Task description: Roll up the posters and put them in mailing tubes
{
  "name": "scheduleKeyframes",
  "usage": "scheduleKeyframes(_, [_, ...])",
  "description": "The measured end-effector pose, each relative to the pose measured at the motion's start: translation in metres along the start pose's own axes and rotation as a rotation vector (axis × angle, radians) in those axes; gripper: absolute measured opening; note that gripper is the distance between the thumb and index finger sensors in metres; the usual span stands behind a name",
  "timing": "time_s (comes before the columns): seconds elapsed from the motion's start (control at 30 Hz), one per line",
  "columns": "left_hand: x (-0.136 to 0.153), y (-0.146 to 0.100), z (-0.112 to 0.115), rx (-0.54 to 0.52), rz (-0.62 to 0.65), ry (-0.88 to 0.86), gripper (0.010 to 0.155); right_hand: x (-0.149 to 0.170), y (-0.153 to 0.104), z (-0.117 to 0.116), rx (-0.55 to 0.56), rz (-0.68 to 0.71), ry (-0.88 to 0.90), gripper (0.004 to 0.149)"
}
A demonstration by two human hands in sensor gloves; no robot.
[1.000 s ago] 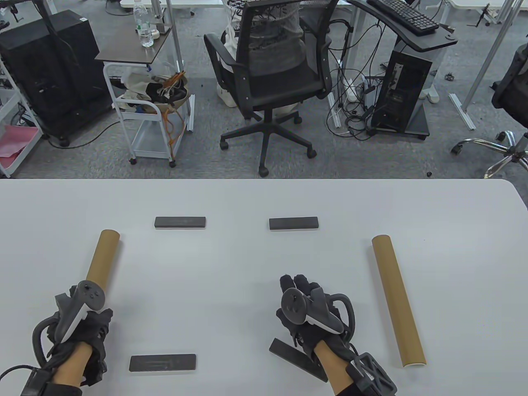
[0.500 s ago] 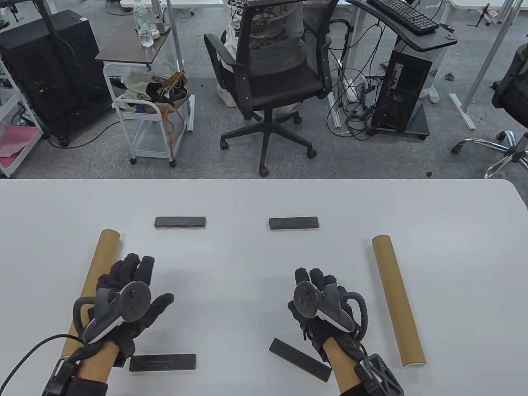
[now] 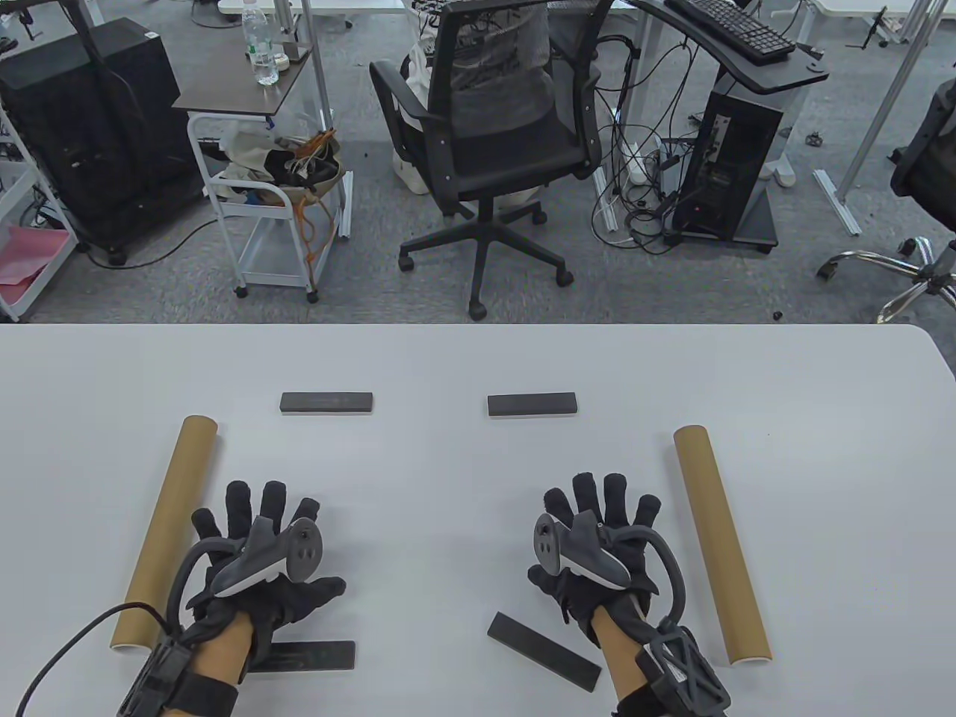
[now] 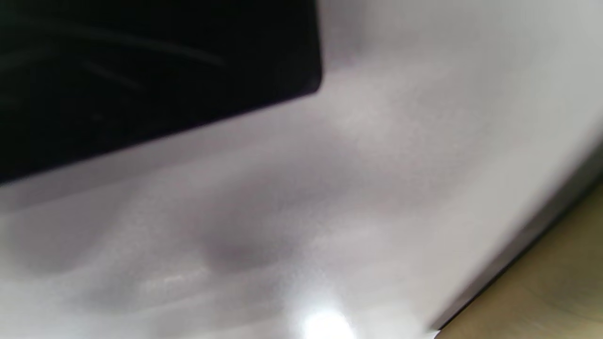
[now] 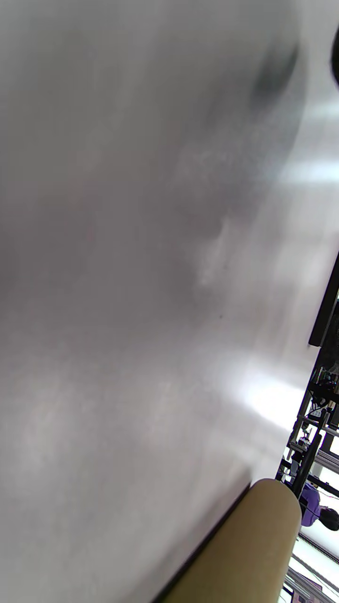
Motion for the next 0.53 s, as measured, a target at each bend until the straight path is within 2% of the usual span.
scheduleKeyframes(0.27, [-0.007, 0.001, -0.004, -0.052, -0.009, 0.01, 0.105, -0.003, 0.002, 0.003, 0.082, 0.006, -0.038, 0.094])
scheduleKeyframes(0.53, [-0.011, -0.001, -0.008, -0.07, -0.005, 0.02, 0.105, -0.01, -0.001, 0.006, 0.081, 0.033, -0.033, 0.095])
Point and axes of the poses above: the tracker on the back of each hand, its own x axis roughly to the little-finger side, its own y axis roughly from the wrist to the fingertips, z = x × y, the point moved 5 cm from there along y, roughly from the wrist to the fingertips, and after that the axes turned 5 degrees about -z, right-handed, at the moved point
